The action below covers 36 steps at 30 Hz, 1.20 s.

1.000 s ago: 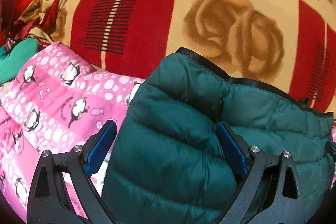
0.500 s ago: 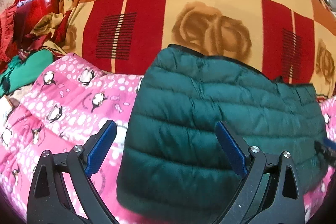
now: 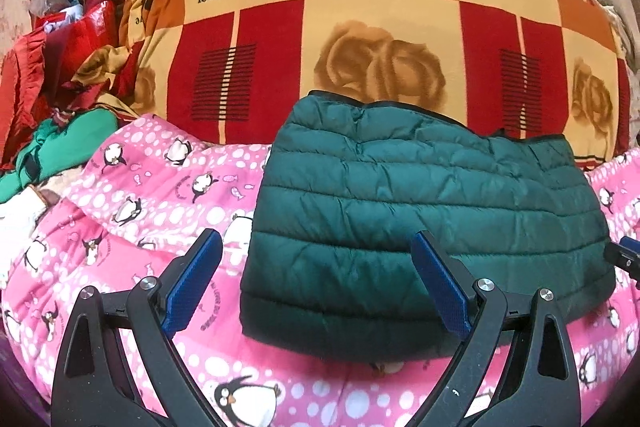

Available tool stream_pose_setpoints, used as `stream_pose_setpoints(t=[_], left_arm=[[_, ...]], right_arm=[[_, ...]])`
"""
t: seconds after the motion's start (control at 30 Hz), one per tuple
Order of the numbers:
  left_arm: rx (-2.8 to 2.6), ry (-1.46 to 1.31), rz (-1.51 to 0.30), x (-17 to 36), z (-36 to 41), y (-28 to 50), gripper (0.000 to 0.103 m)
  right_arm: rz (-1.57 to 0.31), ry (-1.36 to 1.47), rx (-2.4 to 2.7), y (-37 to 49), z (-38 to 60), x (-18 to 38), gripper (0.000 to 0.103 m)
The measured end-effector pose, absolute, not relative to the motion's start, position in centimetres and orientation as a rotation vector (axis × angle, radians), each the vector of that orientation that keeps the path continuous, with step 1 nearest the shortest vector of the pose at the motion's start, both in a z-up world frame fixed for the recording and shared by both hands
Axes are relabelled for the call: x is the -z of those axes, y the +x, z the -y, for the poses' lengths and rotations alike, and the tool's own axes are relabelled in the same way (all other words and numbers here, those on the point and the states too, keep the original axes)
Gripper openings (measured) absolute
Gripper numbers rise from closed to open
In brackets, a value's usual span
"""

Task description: Fold large clothes

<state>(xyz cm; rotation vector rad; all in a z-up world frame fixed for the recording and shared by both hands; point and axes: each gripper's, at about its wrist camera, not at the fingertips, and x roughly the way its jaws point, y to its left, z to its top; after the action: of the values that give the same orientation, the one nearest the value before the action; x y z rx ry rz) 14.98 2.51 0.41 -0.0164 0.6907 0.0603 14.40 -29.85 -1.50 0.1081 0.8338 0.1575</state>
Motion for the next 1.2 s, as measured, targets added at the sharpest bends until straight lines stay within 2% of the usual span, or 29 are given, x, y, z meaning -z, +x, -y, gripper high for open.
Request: stream_pose_setpoints(t=[0.53,0.63,0.8,0.87,0.97,1.2], left_arm=[[-0.033,-0.016,-0.704,0.1,-2.0,14.2,0.096],[-0.016,-0.031,-0.714,0.5,-2.2,15.2,0.096],[0.024,-0.073,-0.779,1.9,-3.0,17.7,0.096],[0.050,-0.110,-0.815,2.7,-3.7,19.0,0.096],[0.082,-0.194,-0.844,3.7,-5.2,20.5,0.096],[0.185,-0.400,-0.885,4.9,-8.7,23.6,0.101]], right_arm=[[-0.863,0.106,-0.145,14.3,30.1,2.6,0.086],[-0.862,0.111,-0.133,14.9,30.5,2.9,0.094],[-0.875,0.145,-0.103,16.5,32.0,3.6,0.094],[-0.877,0.175,-0.093,17.2,32.9,3.9,0.095],[-0.883,0.235,-0.077,18.6,34.6,4.5,0.103],[-0.928,0.394,-0.110,22.0,37.7,6.6,0.103]])
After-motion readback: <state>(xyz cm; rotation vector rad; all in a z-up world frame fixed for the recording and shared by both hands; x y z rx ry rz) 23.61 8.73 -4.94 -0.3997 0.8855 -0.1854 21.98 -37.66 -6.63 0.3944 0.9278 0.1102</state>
